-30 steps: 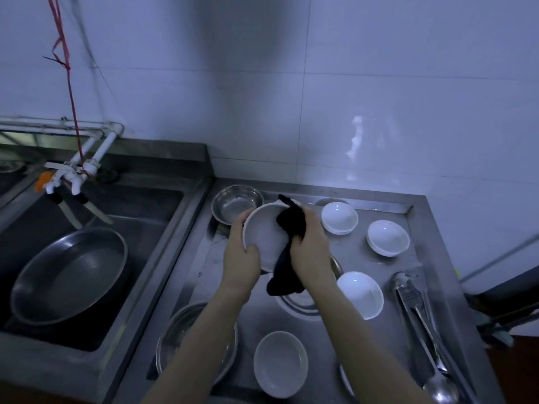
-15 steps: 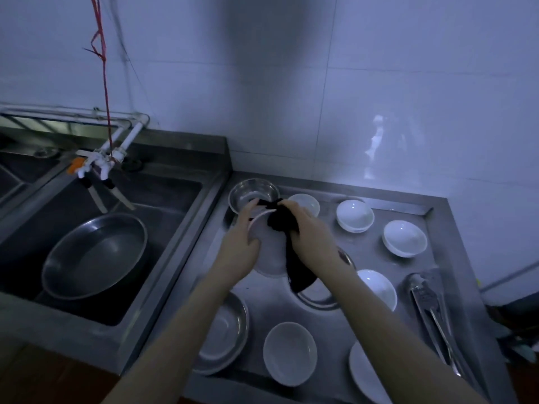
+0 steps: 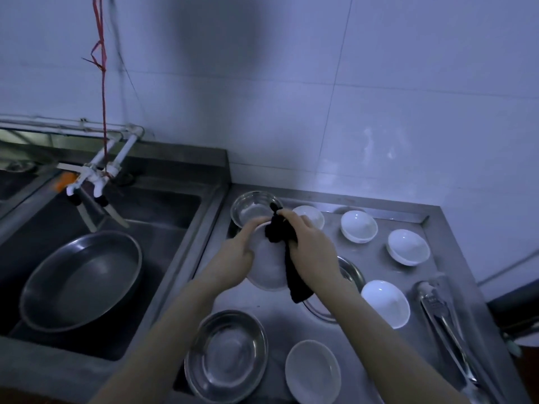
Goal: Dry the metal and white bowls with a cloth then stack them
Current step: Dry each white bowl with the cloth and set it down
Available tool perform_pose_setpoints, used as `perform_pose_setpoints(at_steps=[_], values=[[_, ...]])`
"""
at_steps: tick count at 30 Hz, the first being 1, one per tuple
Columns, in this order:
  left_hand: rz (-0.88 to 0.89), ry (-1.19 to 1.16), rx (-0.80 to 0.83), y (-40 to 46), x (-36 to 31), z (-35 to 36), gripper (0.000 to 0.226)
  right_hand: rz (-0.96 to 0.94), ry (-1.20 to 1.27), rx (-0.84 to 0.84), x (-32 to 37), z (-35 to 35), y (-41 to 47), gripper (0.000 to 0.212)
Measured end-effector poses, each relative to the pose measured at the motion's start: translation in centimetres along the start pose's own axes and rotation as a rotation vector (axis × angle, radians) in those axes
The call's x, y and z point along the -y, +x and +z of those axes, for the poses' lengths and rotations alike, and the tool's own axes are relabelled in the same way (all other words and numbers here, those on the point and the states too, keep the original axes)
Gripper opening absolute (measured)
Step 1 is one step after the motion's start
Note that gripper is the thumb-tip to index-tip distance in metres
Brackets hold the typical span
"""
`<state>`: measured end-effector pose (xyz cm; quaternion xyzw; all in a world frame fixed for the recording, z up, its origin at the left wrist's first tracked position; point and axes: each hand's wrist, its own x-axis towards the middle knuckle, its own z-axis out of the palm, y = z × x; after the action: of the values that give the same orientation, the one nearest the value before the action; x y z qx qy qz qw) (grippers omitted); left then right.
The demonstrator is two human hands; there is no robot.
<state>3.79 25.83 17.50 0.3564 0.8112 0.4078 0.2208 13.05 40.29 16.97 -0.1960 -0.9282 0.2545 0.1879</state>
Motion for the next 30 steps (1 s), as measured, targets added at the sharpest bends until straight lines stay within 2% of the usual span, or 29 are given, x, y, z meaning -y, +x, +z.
perform_pose_setpoints(at_steps=[2, 4, 6, 8, 10, 13, 14, 15, 17, 20, 22, 24, 25, 28, 29, 30], values=[[0.05, -0.214, -0.129, -0.3, 0.5, 0.2, 0.076, 0.082, 0.054, -0.065, 0.8, 0.6, 0.3, 0.051], [0.04, -0.364, -0.254, 0.0, 1.7, 1.2, 0.073, 0.241, 0.222, -0.117, 1.3, 1.9, -0.1, 0.052], [-0.042, -0.436, -0.373, 0.2, 2.3, 2.3, 0.072, 0.413, 0.447, -0.129, 2.0, 3.2, -1.0, 0.055], [-0.082, -0.442, -0.413, 0.0, 2.6, 2.9, 0.071, 0.535, 0.548, -0.096, 2.3, 4.0, -1.7, 0.058], [-0.033, -0.383, -0.32, -0.2, 2.6, 2.0, 0.069, 0.519, 0.492, -0.077, 2.0, 3.8, -1.7, 0.053], [-0.025, -0.117, 0.075, 0.7, 1.9, -1.5, 0.073, 0.231, 0.176, 0.038, 1.4, 2.6, -0.6, 0.044], [-0.042, -0.001, 0.17, 1.3, 1.6, -2.4, 0.075, 0.139, 0.085, 0.086, 1.4, 2.3, 0.0, 0.042], [-0.052, 0.057, 0.189, 1.7, 1.6, -2.9, 0.077, 0.093, 0.048, 0.097, 1.5, 1.9, 0.6, 0.041], [-0.028, -0.029, 0.033, 1.8, 1.3, -2.9, 0.078, 0.109, 0.12, 0.012, 2.0, 1.4, 1.6, 0.039], [-0.055, -0.234, -0.382, 0.4, 0.1, 0.2, 0.067, 0.423, 0.389, -0.16, 2.6, 1.5, 2.1, 0.038], [-0.113, -0.318, -0.466, -0.5, -1.0, 2.6, 0.066, 0.583, 0.48, -0.169, 2.8, 2.3, 1.5, 0.039], [-0.097, -0.362, -0.423, -0.9, -0.7, 3.2, 0.069, 0.575, 0.457, -0.147, 2.5, 2.5, 0.5, 0.038], [-0.071, -0.324, -0.346, -0.7, -0.2, 2.5, 0.068, 0.515, 0.425, -0.145, 2.3, 2.2, 0.1, 0.037], [-0.054, -0.018, 0.062, 0.9, 0.5, -1.5, 0.067, 0.219, 0.179, -0.06, 1.4, 1.6, 0.1, 0.034], [-0.045, 0.081, 0.158, 1.3, 0.2, -2.3, 0.067, 0.142, 0.082, -0.017, 1.3, 1.6, 0.3, 0.036], [-0.035, 0.139, 0.177, 1.6, -0.3, -2.8, 0.068, 0.108, 0.039, -0.01, 1.4, 1.5, 0.5, 0.037]])
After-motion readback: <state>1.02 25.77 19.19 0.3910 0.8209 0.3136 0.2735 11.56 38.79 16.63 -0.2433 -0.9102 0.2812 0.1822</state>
